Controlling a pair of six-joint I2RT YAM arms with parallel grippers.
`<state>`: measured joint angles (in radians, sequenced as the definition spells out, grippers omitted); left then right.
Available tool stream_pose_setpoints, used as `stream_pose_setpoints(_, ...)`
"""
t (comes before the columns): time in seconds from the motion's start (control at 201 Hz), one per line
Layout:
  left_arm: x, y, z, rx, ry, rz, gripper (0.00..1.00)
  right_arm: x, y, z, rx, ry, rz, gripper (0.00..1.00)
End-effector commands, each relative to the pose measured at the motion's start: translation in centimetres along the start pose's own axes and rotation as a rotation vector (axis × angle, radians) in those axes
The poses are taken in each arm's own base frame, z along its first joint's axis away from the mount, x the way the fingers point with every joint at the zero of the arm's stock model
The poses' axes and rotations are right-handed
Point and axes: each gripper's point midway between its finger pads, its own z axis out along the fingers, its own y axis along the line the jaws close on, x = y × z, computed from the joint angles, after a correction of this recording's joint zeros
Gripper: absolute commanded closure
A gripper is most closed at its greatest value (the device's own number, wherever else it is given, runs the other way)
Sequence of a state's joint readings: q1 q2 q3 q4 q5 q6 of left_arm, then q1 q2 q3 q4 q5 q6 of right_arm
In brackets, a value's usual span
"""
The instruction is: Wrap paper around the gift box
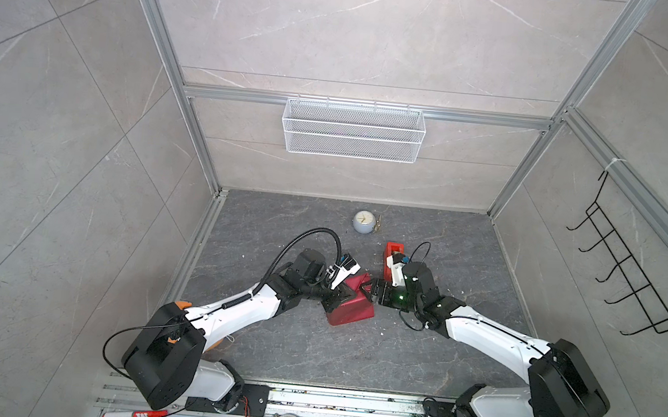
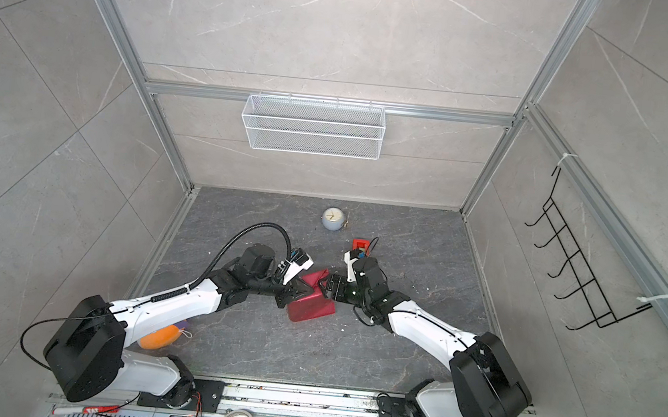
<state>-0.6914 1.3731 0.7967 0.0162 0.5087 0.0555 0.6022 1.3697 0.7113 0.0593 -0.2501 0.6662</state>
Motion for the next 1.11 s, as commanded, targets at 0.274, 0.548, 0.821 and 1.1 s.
stream_pose_setpoints(0.274,2.0,-0.3,0.6,0.026,0.061,-0.011,0.82,0.1,1.0,-2.6,-0.002,0.017,-0.049,0.14)
stream_pose_setpoints(0.548,2.2,-0.2,0.7,0.020,0.072,-0.007,0.82,-1.6,2.9,-0.9,-0.074,0.015,-0.021,0.14)
stream_pose_setpoints(0.821,1.5,-0.3,0.5,0.021,0.058,-0.003,0.80,0.0,1.3,1.5,-0.041,0.076,0.006,0.15)
stream_pose_setpoints(1.1,-2.7,-0.5,-1.7,-0.031,-0.091,-0.038,0.52,3.1,-2.1,0.9,0.046,0.105,0.009,0.15)
